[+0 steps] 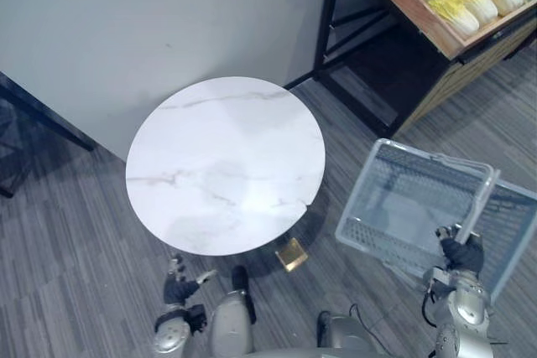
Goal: Pick vegetable in the basket
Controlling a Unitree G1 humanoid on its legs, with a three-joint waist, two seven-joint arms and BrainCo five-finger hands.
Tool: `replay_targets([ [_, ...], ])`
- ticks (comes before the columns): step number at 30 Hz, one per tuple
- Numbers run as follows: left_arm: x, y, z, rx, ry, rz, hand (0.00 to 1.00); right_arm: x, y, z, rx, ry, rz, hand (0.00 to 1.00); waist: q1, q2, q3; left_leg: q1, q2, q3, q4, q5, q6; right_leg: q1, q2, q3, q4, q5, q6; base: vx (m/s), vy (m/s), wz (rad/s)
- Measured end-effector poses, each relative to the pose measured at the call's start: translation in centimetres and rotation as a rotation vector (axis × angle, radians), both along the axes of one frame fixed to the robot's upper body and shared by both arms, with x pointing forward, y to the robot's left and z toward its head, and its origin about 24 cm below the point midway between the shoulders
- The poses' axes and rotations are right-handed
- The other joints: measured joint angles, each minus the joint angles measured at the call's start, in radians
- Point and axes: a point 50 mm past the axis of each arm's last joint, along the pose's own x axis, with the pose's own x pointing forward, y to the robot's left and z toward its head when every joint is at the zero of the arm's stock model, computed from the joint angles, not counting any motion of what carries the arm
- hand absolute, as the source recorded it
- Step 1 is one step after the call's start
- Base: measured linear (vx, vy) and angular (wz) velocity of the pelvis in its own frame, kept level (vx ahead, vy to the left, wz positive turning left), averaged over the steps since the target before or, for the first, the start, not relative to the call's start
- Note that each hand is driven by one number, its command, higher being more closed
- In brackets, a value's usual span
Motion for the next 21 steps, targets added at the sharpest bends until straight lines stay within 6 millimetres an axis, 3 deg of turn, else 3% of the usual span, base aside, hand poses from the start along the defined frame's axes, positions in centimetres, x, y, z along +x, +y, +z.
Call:
replay_targets([
  [3,0.1,0.0,0.5,-0.004,-0.028,0.007,0.00,0.1,1.0,0.3,0.016,-0.020,0.027,1.00,0.006,0.005,-0.002,0.075,0.004,-0.062,0.169,-0.186,0.018,-0.019,0.028,0.058,0.020,0.015,-0.001,-0.19,-0.004,-0.56],
  [5,-0.1,-0.2,0.4,-0.017,-0.024,0.013,0.00,0.2,1.3,0.6,0.011,-0.033,0.038,1.00,0.004,0.018,-0.011,0.130,0.005,-0.079,0.123,-0.266,0.043,-0.044,0.060,0.092,0.026,0.026,0.001,-0.15,0.104,-0.64],
  [6,0.0,-0.4,0.4,-0.027,-0.025,0.015,0.00,0.1,1.1,0.6,0.012,-0.034,0.030,1.00,0.001,0.020,-0.016,0.148,0.008,-0.077,0.068,-0.304,0.025,-0.075,0.072,0.106,0.031,0.021,0.012,-0.14,0.108,-0.44],
  [8,0.2,-0.6,0.3,-0.034,-0.024,0.015,0.00,-0.2,1.1,0.4,0.032,-0.031,0.021,1.00,0.006,0.006,-0.019,0.154,0.001,-0.044,0.049,-0.301,0.015,-0.088,0.064,0.108,0.018,0.018,0.001,-0.15,0.118,-0.53],
  [11,0.5,-0.6,0.4,-0.030,-0.028,0.005,0.00,-1.5,1.3,-0.5,0.063,0.003,-0.001,1.00,-0.003,-0.019,-0.030,0.158,-0.003,-0.005,0.078,-0.310,0.023,-0.092,0.050,0.131,0.008,0.070,0.035,-0.04,0.120,-0.43],
  [14,0.6,-0.6,0.6,-0.020,-0.032,0.021,0.00,-0.8,1.8,-0.4,0.087,-0.016,0.014,1.00,0.004,-0.021,-0.034,0.183,0.022,0.109,0.110,-0.332,0.021,-0.129,0.084,0.225,0.001,0.108,0.045,0.00,0.080,-1.08],
  [15,0.8,-0.5,0.7,-0.019,-0.039,0.025,0.00,-0.2,2.1,-0.2,0.094,-0.034,0.026,1.00,0.004,-0.020,-0.034,0.197,0.041,0.160,0.109,-0.337,0.023,-0.143,0.090,0.209,-0.013,0.127,0.038,-0.03,0.024,-1.84],
  [16,1.2,-0.5,0.9,-0.014,-0.054,0.020,0.00,0.4,2.4,-0.1,0.109,-0.054,0.035,1.00,0.009,-0.020,-0.034,0.234,0.061,0.246,0.087,-0.338,0.025,-0.152,0.040,0.070,-0.043,0.112,-0.010,-0.03,0.014,-1.63],
  [19,1.8,0.0,1.4,0.012,-0.073,0.005,0.00,1.3,3.0,-0.4,0.128,-0.057,0.062,1.00,0.003,-0.026,-0.037,0.308,0.069,0.364,0.049,-0.341,0.023,-0.159,-0.067,-0.178,-0.017,0.119,-0.028,0.02,-0.011,-1.47],
  [21,2.7,0.4,1.9,0.028,-0.098,-0.007,0.00,2.2,3.2,-1.3,0.141,-0.026,0.087,1.00,-0.005,-0.022,-0.041,0.355,0.073,0.402,0.010,-0.352,0.014,-0.172,-0.104,-0.332,0.005,0.125,-0.036,0.10,-0.127,-1.53],
])
